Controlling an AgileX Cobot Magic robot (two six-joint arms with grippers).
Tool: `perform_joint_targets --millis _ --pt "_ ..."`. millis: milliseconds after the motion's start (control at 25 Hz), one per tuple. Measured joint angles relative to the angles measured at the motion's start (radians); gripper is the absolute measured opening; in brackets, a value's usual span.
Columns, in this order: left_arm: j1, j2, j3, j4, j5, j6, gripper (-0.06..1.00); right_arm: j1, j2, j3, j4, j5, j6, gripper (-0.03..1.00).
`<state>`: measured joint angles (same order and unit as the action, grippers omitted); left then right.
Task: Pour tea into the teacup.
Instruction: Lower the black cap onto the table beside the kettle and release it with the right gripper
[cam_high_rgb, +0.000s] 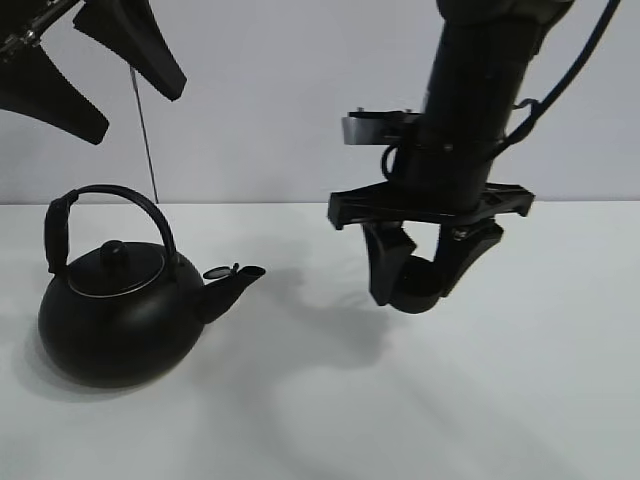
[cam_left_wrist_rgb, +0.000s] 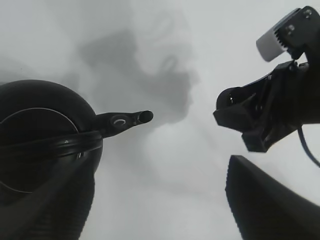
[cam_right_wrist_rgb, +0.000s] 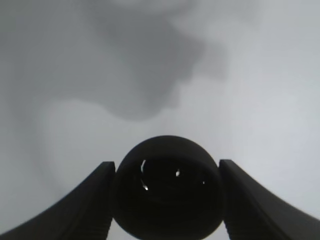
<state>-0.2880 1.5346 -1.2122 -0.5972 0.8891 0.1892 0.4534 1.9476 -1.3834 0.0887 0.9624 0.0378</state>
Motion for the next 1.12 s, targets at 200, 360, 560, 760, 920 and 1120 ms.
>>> perform_joint_targets --millis 200,360,560,760,920,1120 --pt "0.000 0.000 0.000 0.000 0.000 0.000 0.53 0.107 0.003 -0.015 0.012 -0.073 -0.005 0.40" --pt "0.000 0.000 0.000 0.000 0.000 0.000 0.53 0.141 0.052 -0.015 0.013 -0.115 -0.005 0.40" --pt "0.000 0.000 0.000 0.000 0.000 0.000 0.53 0.156 0.147 -0.058 0.023 -0.125 -0.005 0.40" --pt "0.000 0.000 0.000 0.000 0.000 0.000 0.53 0.156 0.171 -0.073 0.025 -0.147 -0.005 0.40" --pt "0.000 0.000 0.000 0.000 0.000 0.000 0.53 0.156 0.174 -0.075 0.027 -0.185 -0.005 0.40" --pt "0.000 0.000 0.000 0.000 0.000 0.000 0.53 0.156 0.191 -0.077 0.042 -0.203 -0.005 0.40"
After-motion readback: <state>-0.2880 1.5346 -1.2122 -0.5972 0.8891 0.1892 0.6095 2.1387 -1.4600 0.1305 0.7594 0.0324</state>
